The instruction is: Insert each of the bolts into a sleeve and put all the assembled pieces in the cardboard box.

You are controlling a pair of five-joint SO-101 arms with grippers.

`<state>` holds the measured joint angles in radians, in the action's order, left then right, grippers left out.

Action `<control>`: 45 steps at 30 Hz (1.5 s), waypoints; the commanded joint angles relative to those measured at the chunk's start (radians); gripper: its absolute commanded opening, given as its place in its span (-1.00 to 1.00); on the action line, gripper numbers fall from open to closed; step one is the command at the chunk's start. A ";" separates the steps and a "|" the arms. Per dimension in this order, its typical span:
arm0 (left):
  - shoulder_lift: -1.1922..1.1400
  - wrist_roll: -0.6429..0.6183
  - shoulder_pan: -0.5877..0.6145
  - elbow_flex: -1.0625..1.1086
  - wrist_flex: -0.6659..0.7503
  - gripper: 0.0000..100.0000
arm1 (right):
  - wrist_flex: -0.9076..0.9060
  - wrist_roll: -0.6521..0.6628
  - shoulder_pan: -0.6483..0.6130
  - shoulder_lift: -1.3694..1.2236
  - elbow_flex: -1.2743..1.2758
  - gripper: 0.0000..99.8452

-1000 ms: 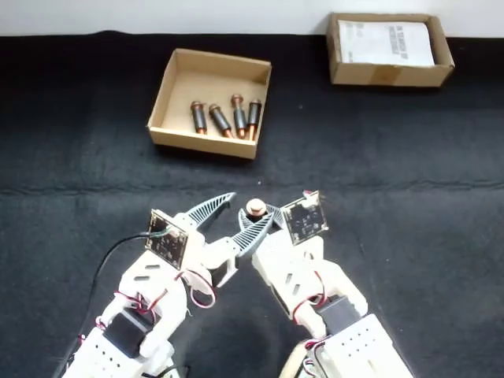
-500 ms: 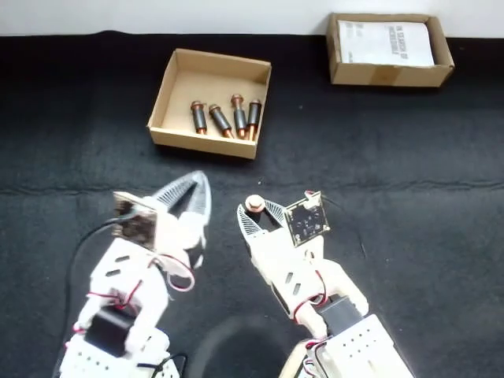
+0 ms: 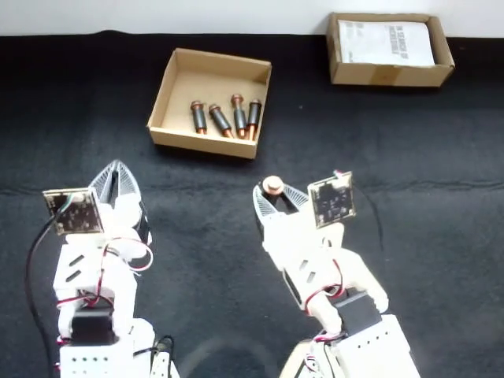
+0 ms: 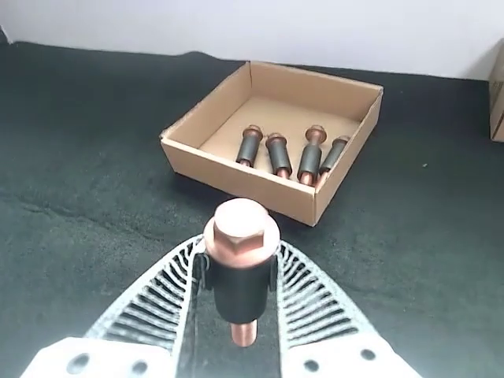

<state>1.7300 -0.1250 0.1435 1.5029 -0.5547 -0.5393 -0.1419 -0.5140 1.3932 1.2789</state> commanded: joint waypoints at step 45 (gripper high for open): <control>-0.002 -0.006 0.047 0.197 -0.336 -0.98 | -0.427 -0.006 0.111 -2.298 -2.388 -0.98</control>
<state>1.7285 -0.1250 0.1818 1.6763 -0.8876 -0.9720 -0.1419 -0.4281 -0.8899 -1.0150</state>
